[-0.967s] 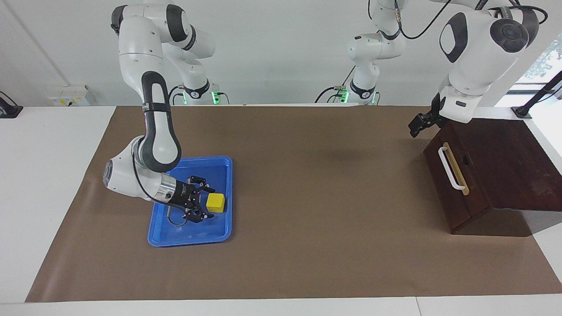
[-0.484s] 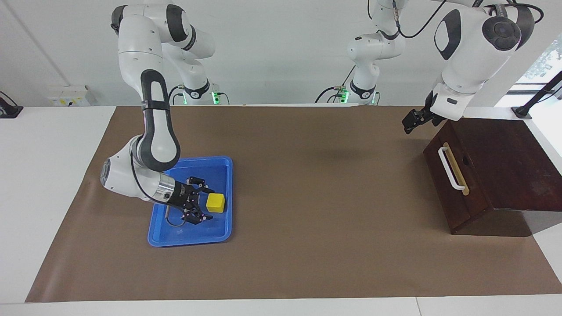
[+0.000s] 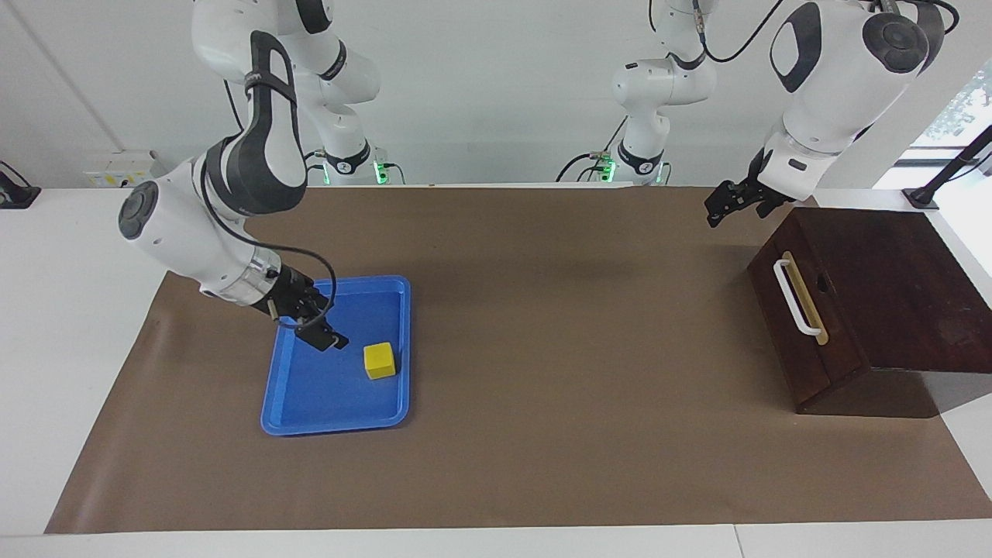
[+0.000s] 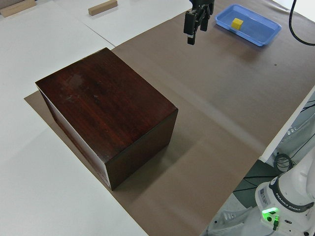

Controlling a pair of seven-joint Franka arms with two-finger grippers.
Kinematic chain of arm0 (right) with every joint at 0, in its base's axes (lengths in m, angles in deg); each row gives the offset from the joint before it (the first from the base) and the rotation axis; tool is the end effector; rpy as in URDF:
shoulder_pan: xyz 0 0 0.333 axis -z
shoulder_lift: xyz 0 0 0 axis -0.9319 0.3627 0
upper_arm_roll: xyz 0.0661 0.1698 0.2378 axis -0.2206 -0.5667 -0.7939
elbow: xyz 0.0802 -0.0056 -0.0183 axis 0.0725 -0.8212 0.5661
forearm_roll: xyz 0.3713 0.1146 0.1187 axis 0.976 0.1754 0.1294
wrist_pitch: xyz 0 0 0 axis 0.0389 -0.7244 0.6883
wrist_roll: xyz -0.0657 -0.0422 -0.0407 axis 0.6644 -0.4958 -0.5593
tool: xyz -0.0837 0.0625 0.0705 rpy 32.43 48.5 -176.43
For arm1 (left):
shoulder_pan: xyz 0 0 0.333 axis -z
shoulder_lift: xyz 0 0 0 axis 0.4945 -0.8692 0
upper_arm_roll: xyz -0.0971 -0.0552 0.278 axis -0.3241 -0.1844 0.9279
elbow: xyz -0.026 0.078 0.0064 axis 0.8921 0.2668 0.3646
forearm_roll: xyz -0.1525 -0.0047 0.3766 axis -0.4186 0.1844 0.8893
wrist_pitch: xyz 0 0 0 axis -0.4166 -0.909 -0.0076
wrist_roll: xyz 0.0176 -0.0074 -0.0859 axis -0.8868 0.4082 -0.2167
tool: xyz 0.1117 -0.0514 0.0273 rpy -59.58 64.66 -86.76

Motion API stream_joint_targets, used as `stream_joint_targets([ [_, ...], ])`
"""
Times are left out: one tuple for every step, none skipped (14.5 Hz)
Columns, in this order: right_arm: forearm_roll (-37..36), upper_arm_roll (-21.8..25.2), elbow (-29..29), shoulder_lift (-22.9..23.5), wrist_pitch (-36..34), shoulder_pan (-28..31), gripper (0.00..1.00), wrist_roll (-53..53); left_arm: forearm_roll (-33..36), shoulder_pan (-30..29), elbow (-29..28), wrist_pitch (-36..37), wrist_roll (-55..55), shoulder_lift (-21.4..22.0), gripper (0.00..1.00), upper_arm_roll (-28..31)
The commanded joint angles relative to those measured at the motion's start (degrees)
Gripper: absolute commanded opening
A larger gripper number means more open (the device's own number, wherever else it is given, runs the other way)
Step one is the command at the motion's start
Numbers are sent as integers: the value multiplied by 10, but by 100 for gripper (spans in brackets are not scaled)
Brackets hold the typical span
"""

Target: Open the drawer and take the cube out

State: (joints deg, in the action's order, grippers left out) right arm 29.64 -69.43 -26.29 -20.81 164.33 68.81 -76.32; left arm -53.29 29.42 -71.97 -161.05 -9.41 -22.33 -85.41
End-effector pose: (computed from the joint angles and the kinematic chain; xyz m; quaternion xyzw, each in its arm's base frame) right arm 0.6475 0.0437 0.4237 -0.8901 0.4198 0.1049 0.1435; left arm 0.5509 -0.0732 0.5455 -0.9957 -0.0520 0.0770 0.0011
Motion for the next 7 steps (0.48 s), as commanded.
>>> stream_joint_targets([
  [-66,-4,-12,-41,-25,1,100,145,-4,14,15,22,-22,5,100,12],
  [-82,-3,-14,-57,-36,1,100,194,-4,24,10,15,-23,6,100,17],
  [-100,-4,-16,-72,-44,1,100,233,-4,27,12,15,-23,6,100,24],
  [-122,-4,-20,-91,-55,3,100,274,-4,27,18,19,-21,4,100,24],
  [-138,-4,-20,-109,-71,5,100,306,-4,26,17,22,-23,3,100,25],
  [-150,-4,-22,-131,-90,8,100,344,-4,27,14,23,-23,3,100,26],
  [-176,-4,-26,-149,-105,8,100,381,-4,28,19,24,-22,1,100,25],
])
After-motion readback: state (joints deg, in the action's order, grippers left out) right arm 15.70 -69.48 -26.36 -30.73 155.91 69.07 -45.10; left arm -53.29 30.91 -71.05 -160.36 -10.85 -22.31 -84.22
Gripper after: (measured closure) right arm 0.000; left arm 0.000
